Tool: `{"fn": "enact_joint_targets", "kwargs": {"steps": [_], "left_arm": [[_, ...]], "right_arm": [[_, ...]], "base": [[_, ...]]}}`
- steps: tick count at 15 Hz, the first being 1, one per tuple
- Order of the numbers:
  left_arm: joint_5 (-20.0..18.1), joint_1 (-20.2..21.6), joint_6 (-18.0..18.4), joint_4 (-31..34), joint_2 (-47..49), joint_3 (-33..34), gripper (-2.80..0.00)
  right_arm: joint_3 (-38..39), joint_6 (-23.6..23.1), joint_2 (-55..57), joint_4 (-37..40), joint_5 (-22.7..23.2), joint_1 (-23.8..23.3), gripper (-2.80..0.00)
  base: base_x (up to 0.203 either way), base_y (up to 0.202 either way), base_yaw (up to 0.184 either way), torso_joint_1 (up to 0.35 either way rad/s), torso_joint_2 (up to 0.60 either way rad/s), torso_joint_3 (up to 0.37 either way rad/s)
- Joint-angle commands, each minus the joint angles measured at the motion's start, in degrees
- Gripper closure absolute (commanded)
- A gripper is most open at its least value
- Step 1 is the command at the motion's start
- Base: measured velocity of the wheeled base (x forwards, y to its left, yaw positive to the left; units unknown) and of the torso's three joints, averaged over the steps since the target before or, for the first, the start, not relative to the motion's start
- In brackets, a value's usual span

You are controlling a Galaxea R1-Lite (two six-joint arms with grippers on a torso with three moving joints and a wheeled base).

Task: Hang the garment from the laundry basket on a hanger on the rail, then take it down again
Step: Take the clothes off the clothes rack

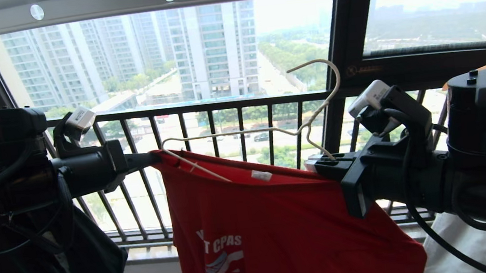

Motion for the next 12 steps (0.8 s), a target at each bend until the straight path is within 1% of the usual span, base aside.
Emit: {"fn": "enact_joint_targets", "kwargs": {"steps": [1,3,4,6,8,9,10,12], "left_arm": [[-0.06,-1.59,0.13,-0.15,0.45,0.23,0.0],[0.56,-3.42,0.29,-0.14,0.37,0.75,0.0],[1.06,-4.49,0.96,-0.12,0.57,1.1,0.0],[1.62,-5.23,4.04,-0.08,1.13,2.23,0.0],[1.73,-5.5,4.36,-0.07,1.15,2.25,0.0],[2.04,-5.5,4.36,-0.07,0.98,2.18,0.0],[2.53,-5.5,4.36,-0.07,0.89,2.16,0.0],[2.7,-5.59,4.36,-0.07,1.33,2.16,0.0]], "right_arm": [[-0.2,-0.05,0.76,-0.21,0.03,0.07,0.0],[-0.55,0.26,1.45,-0.36,0.2,0.07,0.0],[-0.79,0.47,1.64,-0.39,0.29,0.07,0.0],[-0.86,1.48,2.47,-2.35,0.29,0.07,0.0],[-1.42,3.45,4.03,-5.59,-0.17,0.07,0.0],[-1.65,3.72,4.95,-6.72,-1.99,0.07,0.0],[-1.69,4.0,5.24,-8.41,-2.59,0.07,0.0],[-2.4,6.6,5.98,-10.97,-2.68,0.09,0.0]], "base": [[0.0,0.0,0.0,0.0,0.0,0.0],[0.0,0.0,0.0,0.0,0.0,0.0],[0.0,0.0,0.0,0.0,0.0,0.0],[0.0,0.0,0.0,0.0,0.0,0.0],[0.0,0.0,0.0,0.0,0.0,0.0],[0.0,0.0,0.0,0.0,0.0,0.0],[0.0,0.0,0.0,0.0,0.0,0.0],[0.0,0.0,0.0,0.0,0.0,0.0]]}}
